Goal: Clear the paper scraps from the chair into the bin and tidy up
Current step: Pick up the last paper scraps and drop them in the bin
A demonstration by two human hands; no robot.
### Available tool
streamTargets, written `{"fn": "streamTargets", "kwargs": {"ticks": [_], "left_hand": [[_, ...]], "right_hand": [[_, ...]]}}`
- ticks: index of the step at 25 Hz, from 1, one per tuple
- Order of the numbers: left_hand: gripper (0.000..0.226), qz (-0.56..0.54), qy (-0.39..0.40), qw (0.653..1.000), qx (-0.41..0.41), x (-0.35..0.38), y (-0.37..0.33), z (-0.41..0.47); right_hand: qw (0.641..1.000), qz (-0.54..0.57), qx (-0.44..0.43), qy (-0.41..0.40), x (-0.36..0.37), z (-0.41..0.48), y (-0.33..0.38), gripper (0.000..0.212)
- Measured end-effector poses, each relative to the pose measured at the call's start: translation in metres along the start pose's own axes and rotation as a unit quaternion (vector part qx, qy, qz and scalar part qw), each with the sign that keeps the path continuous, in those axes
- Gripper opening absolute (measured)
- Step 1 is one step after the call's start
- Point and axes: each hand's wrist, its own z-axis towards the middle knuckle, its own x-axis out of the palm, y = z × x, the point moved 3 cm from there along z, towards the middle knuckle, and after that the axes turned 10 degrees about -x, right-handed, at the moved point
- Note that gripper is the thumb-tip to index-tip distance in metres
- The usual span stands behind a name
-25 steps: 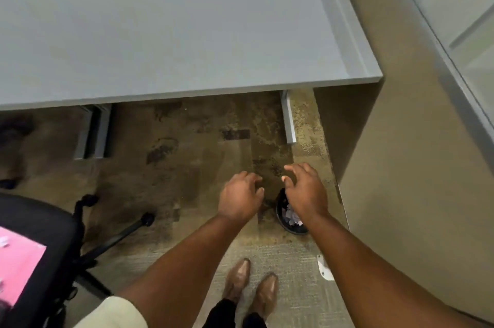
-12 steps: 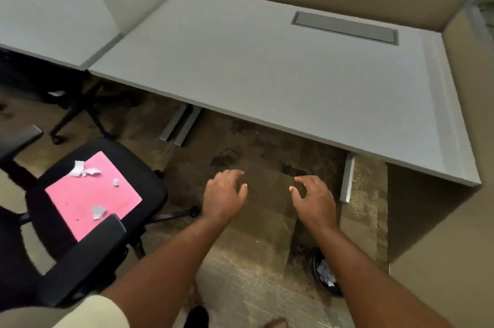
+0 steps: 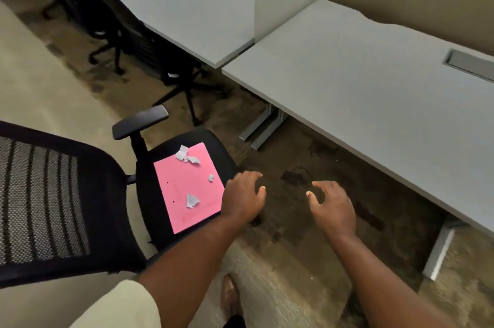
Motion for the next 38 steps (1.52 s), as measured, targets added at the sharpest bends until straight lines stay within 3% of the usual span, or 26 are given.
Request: {"fn": "streamTargets", "kwargs": {"ticks": [13, 24, 31, 34, 38], "left_hand": [[0.038, 0.018, -0.046, 0.984, -0.171, -0.042, 0.187, 0.079], [0.069, 0.026, 0.066, 0.950, -0.304, 0.057, 0.304, 0.104], [0.068, 0.066, 0.106, 0.952, -0.280, 0.113, 0.344, 0.124], [0.056, 0.066, 0.094, 0.956, -0.269, 0.122, 0.356, 0.133], [0.017, 0.046, 0.113, 0.948, -0.294, 0.126, 0.367, 0.149]], "right_hand": [[0.990, 0.004, -0.097, 0.097, 0.152, 0.101, 0.147, 0.030], [0.951, 0.001, -0.178, 0.252, 0.343, 0.140, 0.155, 0.039], [0.922, -0.020, -0.191, 0.336, 0.420, 0.140, 0.140, 0.041], [0.915, -0.018, -0.190, 0.356, 0.439, 0.134, 0.131, 0.037], [0.909, -0.011, -0.189, 0.370, 0.451, 0.131, 0.121, 0.026]]}}
